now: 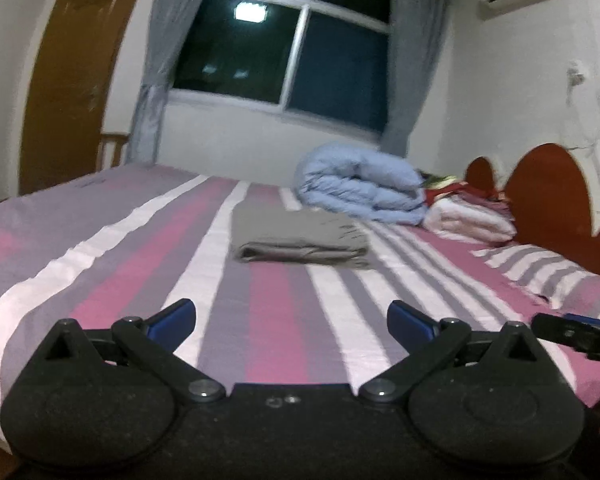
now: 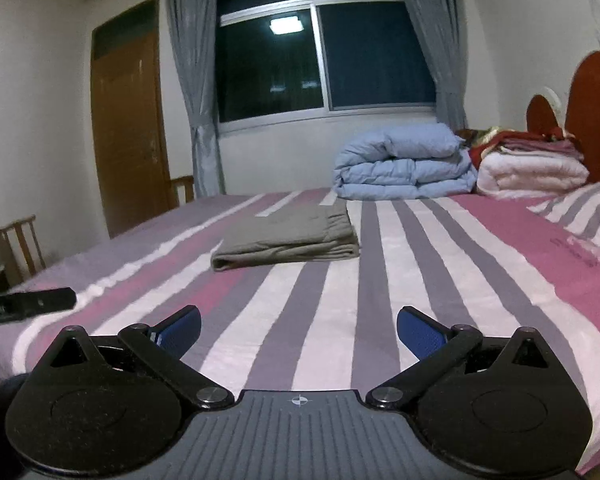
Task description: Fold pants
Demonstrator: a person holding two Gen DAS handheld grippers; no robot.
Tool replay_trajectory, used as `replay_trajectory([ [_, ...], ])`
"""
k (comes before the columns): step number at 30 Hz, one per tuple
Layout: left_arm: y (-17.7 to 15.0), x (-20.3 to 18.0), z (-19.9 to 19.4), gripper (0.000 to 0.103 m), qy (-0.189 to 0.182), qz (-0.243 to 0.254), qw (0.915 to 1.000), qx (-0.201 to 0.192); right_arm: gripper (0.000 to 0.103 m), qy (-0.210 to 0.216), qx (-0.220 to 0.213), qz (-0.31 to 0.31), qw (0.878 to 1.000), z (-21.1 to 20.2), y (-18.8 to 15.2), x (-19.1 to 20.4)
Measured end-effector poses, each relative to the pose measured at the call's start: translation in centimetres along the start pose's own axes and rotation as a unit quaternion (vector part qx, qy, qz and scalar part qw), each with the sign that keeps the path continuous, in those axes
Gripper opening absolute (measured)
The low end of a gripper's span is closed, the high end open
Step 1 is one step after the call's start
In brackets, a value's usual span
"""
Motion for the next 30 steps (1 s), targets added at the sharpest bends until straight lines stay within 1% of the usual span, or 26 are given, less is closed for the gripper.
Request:
replay_trajectory([
  [2,-0.1,-0.8,-0.7,0.096,-0.026,0.002,0.9996,-0.011,0.103,0.004,-0.014,-0.014,1.0,-0.5,0.2,0.7],
  [4,-0.4,-1.7,-0.9,0.097,-0.037,0.007,0.9992,-0.011,0.103,0.009,-0.021,-0.029,0.999,-0.4,0.3,1.1],
  [5,-0.7,-2.1,-0.6,0.097,-0.036,0.015,0.9992,-0.008,0.103,0.015,-0.02,-0.033,0.999,-0.3,0.3,1.4],
  [8,-1.4,-2.6,0.5,0.097,-0.032,0.023,0.9992,0.005,0.103,0.011,-0.011,-0.047,0.999,0.7,-0.1,1.8],
  [11,-1.7,-2.2,1.1,0.097,-0.019,0.014,0.9996,0.016,0.103,0.004,-0.001,-0.041,0.999,1.7,-0.4,1.3],
  [15,-1.7,-2.2,1.0,0.097,-0.016,0.011,0.9998,0.009,0.103,-0.001,0.0,-0.021,1.0,1.9,-0.4,0.5],
  [30,-1.5,-2.8,0.8,0.097,-0.02,0.021,0.9996,0.007,0.103,-0.001,-0.002,-0.025,1.0,1.7,-0.4,0.4],
])
Point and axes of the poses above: each gripper's, at about its wrist camera, not at the fingertips, and z roughly the way its jaws point, x to its left, y to its top, the point moved 10 cm from there along z, roughly the way its jaws point, and after that the axes turned 6 degrees about x, right-handed, at the moved point
